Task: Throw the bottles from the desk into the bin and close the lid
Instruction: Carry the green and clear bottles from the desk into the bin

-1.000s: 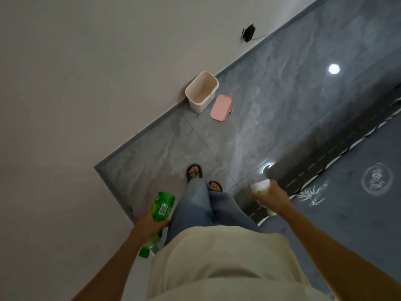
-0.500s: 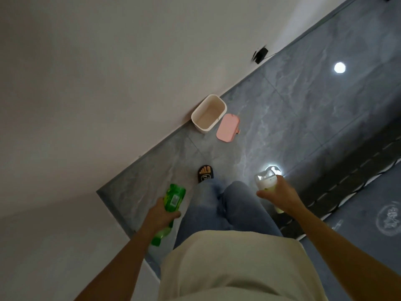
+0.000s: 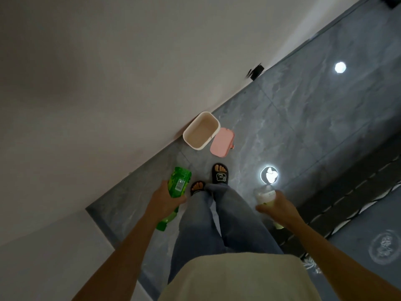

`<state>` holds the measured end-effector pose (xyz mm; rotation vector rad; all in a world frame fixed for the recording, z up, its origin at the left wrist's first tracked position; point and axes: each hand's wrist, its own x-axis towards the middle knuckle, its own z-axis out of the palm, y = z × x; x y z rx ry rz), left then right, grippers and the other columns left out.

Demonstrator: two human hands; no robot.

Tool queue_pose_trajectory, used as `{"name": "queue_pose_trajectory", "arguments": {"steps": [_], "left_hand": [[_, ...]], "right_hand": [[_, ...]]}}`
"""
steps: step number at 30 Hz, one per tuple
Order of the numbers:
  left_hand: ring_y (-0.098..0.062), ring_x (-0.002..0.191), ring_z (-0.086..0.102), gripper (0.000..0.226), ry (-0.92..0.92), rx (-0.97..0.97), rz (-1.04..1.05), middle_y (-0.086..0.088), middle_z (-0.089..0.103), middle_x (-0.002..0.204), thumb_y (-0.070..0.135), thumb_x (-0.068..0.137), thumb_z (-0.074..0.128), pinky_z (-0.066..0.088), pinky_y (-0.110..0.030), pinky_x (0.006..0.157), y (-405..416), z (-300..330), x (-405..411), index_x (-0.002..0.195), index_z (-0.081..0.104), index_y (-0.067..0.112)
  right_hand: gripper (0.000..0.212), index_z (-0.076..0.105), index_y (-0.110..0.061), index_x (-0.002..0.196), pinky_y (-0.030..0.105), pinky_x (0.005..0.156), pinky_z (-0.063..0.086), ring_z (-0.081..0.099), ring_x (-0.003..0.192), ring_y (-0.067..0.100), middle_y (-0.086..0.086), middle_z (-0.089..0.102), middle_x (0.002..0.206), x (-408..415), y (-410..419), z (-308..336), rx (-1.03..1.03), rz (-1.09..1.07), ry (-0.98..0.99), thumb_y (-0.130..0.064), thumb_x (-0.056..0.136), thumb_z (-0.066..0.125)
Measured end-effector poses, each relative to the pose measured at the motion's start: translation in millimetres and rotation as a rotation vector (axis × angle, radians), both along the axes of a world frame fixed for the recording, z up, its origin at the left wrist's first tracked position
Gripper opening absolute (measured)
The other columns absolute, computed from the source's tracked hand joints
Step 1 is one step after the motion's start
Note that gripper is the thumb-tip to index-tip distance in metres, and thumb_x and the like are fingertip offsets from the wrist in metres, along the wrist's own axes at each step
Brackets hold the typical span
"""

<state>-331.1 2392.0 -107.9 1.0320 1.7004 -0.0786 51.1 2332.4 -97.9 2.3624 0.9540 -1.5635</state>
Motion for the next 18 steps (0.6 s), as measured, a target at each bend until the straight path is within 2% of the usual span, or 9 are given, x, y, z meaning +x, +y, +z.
{"name": "queue_pose_trajectory", "arguments": {"steps": [2, 4, 7, 10, 12, 14, 16, 18], "left_hand": [[-0.009, 0.082, 0.064, 0.06, 0.003, -0.013, 0.034, 0.012, 0.062, 0.095, 0.042, 0.07, 0.085, 0.052, -0.03, 0.066, 7.6, -14.7, 5.4, 0.114, 0.044, 0.034], [-0.005, 0.08, 0.063, 0.06, -0.003, -0.032, 0.072, 0.013, 0.062, 0.094, 0.042, 0.071, 0.084, 0.048, -0.025, 0.06, 15.9, -29.1, 9.6, 0.113, 0.043, 0.038], [-0.005, 0.079, 0.063, 0.057, -0.006, -0.054, 0.117, 0.012, 0.063, 0.096, 0.042, 0.072, 0.084, 0.047, -0.023, 0.058, 30.7, -52.9, 14.0, 0.112, 0.043, 0.038], [-0.01, 0.082, 0.067, 0.056, -0.015, -0.042, 0.109, 0.01, 0.065, 0.097, 0.046, 0.07, 0.083, 0.052, -0.028, 0.063, 55.7, -88.5, 19.1, 0.113, 0.048, 0.037], [-0.012, 0.082, 0.067, 0.056, -0.011, -0.014, 0.102, 0.01, 0.066, 0.096, 0.051, 0.067, 0.081, 0.055, -0.034, 0.068, 79.0, -121.7, 23.5, 0.112, 0.049, 0.038], [-0.008, 0.081, 0.065, 0.057, 0.003, 0.035, 0.105, 0.012, 0.065, 0.092, 0.057, 0.061, 0.077, 0.052, -0.031, 0.064, 103.4, -161.1, 27.9, 0.107, 0.049, 0.039], [-0.003, 0.077, 0.063, 0.057, 0.009, 0.082, 0.102, 0.014, 0.064, 0.089, 0.061, 0.057, 0.074, 0.047, -0.025, 0.059, 125.6, -205.8, 33.6, 0.105, 0.049, 0.041], [-0.001, 0.078, 0.064, 0.057, 0.004, 0.128, 0.098, 0.015, 0.065, 0.09, 0.059, 0.058, 0.075, 0.048, -0.027, 0.06, 145.9, -254.7, 37.3, 0.105, 0.048, 0.044]], "right_hand": [[0.09, 0.041, -0.018, 0.139, 0.029, 0.078, 0.048, 0.06, 0.1, 0.017, 0.002, 0.058, 0.116, -2.3, 31.3, -15.9, 0.021, 0.037, 0.026, -0.046, 0.067, 0.087], [0.091, 0.04, -0.019, 0.138, 0.022, 0.066, 0.043, 0.059, 0.091, 0.013, -0.003, 0.056, 0.109, -10.8, 62.9, -30.7, 0.061, 0.05, 0.037, -0.048, 0.066, 0.087], [0.09, 0.04, -0.021, 0.136, 0.019, 0.06, 0.043, 0.06, 0.085, 0.012, -0.003, 0.058, 0.107, -30.6, 106.8, -55.1, 0.133, -0.009, 0.047, -0.047, 0.065, 0.087], [0.087, 0.038, -0.021, 0.134, 0.026, 0.066, 0.055, 0.062, 0.084, 0.011, -0.005, 0.059, 0.103, -57.1, 148.5, -93.5, 0.181, -0.142, 0.071, -0.046, 0.066, 0.085], [0.087, 0.038, -0.02, 0.135, 0.03, 0.071, 0.058, 0.065, 0.089, 0.014, -0.001, 0.062, 0.11, -78.9, 175.1, -131.3, 0.198, -0.234, 0.097, -0.044, 0.067, 0.085], [0.085, 0.042, -0.017, 0.137, 0.03, 0.072, 0.058, 0.068, 0.094, 0.017, 0.002, 0.064, 0.115, -100.1, 199.1, -179.5, 0.208, -0.343, 0.149, -0.043, 0.068, 0.086], [0.084, 0.048, -0.012, 0.135, 0.041, 0.08, 0.062, 0.069, 0.098, 0.023, 0.006, 0.067, 0.117, -118.8, 219.2, -234.5, 0.217, -0.472, 0.208, -0.042, 0.067, 0.087], [0.083, 0.05, -0.008, 0.135, 0.049, 0.085, 0.061, 0.069, 0.103, 0.027, 0.01, 0.068, 0.118, -137.0, 239.8, -292.0, 0.216, -0.596, 0.274, -0.041, 0.068, 0.087]]}}
